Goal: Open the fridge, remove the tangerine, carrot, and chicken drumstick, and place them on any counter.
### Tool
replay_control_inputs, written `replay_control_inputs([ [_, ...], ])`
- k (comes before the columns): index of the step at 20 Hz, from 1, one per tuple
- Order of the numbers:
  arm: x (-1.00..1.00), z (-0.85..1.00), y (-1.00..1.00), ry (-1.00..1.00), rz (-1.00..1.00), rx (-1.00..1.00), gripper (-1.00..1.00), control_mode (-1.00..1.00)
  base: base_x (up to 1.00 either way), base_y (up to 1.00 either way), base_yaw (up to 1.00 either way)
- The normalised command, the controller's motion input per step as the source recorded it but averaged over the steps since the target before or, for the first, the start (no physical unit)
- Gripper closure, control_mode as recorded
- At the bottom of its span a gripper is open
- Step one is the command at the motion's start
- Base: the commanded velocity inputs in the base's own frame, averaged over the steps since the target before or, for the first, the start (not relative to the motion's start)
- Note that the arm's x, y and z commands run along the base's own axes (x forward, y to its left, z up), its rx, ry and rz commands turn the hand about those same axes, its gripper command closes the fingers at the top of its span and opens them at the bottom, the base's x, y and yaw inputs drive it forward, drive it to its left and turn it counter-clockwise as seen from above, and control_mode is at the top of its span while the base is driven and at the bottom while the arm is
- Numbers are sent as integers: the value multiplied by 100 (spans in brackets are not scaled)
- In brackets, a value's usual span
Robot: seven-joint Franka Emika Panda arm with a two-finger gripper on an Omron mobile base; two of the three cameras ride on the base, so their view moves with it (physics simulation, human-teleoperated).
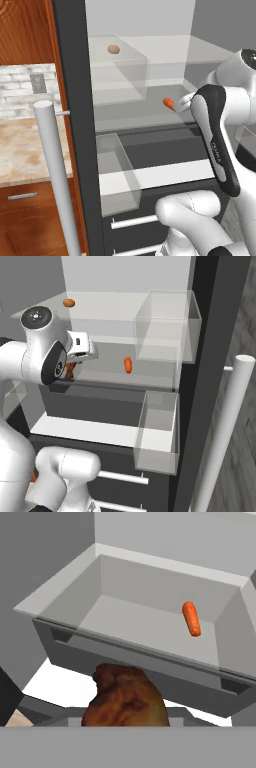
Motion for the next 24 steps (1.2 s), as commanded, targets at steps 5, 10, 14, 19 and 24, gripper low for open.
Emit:
replay_control_inputs([
  [5, -43, 22, -15, 0, -6, -1, 100, -100, 0, 0, 0],
  [10, 0, 0, 0, 0, 0, 0, 100, -100, 0, 0, 0],
  [14, 0, 0, 0, 0, 0, 0, 100, 100, -62, 0, -1],
  [19, 0, 0, 0, 0, 0, 0, 100, 100, -100, 1, -3],
  [24, 0, 0, 0, 0, 0, 0, 100, 100, -92, 72, 0],
])
